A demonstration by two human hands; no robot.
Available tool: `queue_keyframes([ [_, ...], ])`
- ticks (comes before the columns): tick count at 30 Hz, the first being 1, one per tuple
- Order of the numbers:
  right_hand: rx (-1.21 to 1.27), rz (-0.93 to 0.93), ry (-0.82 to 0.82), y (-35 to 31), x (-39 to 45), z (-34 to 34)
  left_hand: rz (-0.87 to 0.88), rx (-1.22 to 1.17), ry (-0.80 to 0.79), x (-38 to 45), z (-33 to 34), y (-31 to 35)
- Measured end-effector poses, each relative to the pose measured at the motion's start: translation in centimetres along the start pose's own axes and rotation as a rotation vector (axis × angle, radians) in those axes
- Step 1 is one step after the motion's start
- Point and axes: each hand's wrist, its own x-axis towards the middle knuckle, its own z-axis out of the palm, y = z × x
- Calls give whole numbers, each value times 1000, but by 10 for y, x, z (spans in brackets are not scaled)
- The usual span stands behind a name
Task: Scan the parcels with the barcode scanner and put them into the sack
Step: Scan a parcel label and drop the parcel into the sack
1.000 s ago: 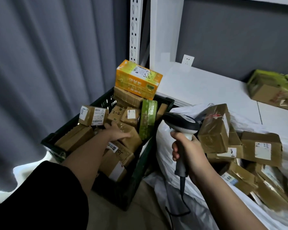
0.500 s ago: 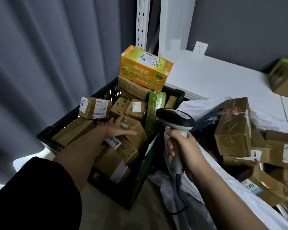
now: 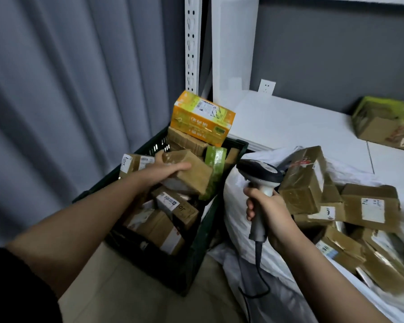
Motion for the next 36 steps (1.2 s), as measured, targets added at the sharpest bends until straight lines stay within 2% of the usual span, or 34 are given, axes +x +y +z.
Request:
queue_keyframes([
  [2,49,-17,-8,-14,-18,-10,-5,-199,-13,-35,1,14],
  [5,119,-83,-16,-33,-43,-26,-39,-451,-133,-88,19,36],
  [9,217,-194,-25,-49,-66,-46,-176,-711,-230,-146,57,57],
  [13,218,-302,-58,-58,-77,-62,-225,-800,-335,-170,87,66],
  [17,49,-318,-69,-66,-77,-70,-236,-788,-414,-178,100,67],
  [23,-163,-307,-208,-67,-72,-94,-207,-725,-525,-171,102,62],
  [28,-272,-304,-201,-61,-68,-98,-174,-601,-592,-166,103,55],
  [30,-319,-303,-193,-62,-68,-100,-70,-456,-457,-162,102,55],
  [33,-479,-283,-179,-71,-74,-105,241,-157,-144,-162,100,57],
  [34,-541,-277,-193,-74,-76,-105,359,-57,-134,-163,100,58],
  [36,-623,-256,-256,-77,-81,-106,491,82,-236,-165,103,56],
])
